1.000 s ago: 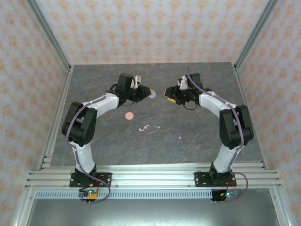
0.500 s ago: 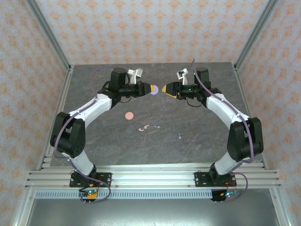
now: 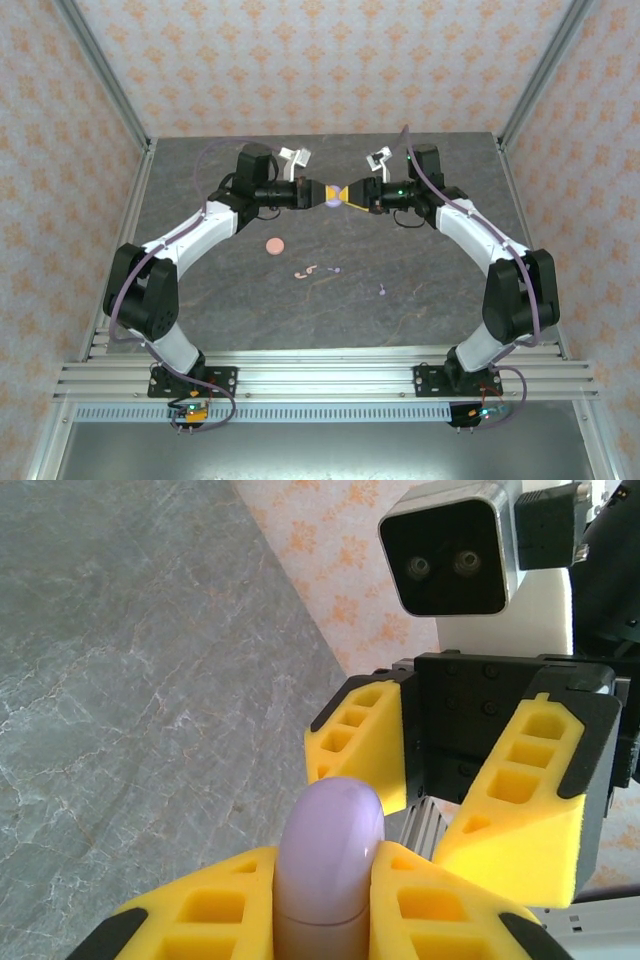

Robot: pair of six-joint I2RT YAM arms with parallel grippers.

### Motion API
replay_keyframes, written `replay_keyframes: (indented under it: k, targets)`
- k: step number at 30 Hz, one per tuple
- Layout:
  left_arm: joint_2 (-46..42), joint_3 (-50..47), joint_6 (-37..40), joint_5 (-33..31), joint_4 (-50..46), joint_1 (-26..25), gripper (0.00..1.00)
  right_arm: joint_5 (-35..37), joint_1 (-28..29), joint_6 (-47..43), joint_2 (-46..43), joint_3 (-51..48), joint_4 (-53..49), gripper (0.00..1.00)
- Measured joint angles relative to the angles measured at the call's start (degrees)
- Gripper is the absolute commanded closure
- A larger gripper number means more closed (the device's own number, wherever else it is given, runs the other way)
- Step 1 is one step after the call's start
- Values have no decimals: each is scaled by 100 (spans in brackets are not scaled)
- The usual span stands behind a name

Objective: Insert the wireless bluetooth earbuds into the charging case

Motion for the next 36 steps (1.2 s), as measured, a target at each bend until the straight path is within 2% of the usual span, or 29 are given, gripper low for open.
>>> replay_keyframes:
  k: [8,15,21,24,28,36]
  targets:
    - [-57,0,42,140,-2,-13,87,-125,13,-59,2,74,2,63]
    - [-63,0,39,197,2,-74,88,-190,48,-83,11,74,-2,65]
    - [-63,2,35,238,9,-74,88,-208,35,-120,17,74,-26,76]
    - [-63,9,15,238,9,-72,83,-205,20,-122,17,74,-35,79]
    - [-68,11,-11,234,7,-70,67,-177,20,-44,17,74,9,81]
    - [-328,11,0,-7,-17,-74,64,-249,22,417,11,72,514,81]
